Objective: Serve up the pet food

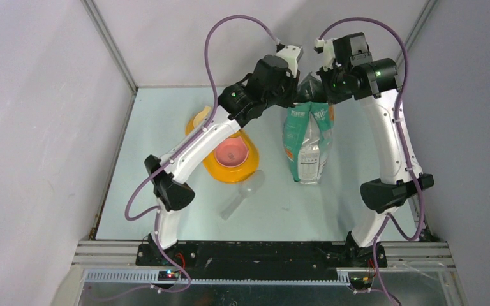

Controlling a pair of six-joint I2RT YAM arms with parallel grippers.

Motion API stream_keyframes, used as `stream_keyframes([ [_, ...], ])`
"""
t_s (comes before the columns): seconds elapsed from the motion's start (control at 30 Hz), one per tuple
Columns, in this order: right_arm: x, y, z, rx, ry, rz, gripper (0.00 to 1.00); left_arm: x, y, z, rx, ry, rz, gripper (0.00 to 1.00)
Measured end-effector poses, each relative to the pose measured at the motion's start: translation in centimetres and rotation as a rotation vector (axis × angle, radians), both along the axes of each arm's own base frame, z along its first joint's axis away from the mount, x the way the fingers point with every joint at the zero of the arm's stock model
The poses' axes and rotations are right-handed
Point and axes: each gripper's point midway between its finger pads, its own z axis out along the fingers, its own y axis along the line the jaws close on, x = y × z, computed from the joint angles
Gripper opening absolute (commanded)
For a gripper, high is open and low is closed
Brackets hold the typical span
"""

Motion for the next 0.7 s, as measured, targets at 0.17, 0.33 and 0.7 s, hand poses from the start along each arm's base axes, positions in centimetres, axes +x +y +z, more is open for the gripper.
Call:
stream_keyframes([
  [0.17, 0.7, -0.6, 0.4, -0.006, -0.024, -0.006, 0.31, 0.8, -0.5, 0.3, -0.005, -0.035, -0.001, 0.33],
  [0.33, 1.7, -1.0, 3.6, 0.047, -0.144, -0.006, 0.53, 1.7, -0.1, 2.0, -0.02, -0.097, 0.002, 0.53],
  [0.7, -5.6, 0.2, 12.0, 0.269, -0.393, 0.205, 0.83, -1.3, 6.8, 10.0, 0.071, -0.351, -0.067, 0.87],
])
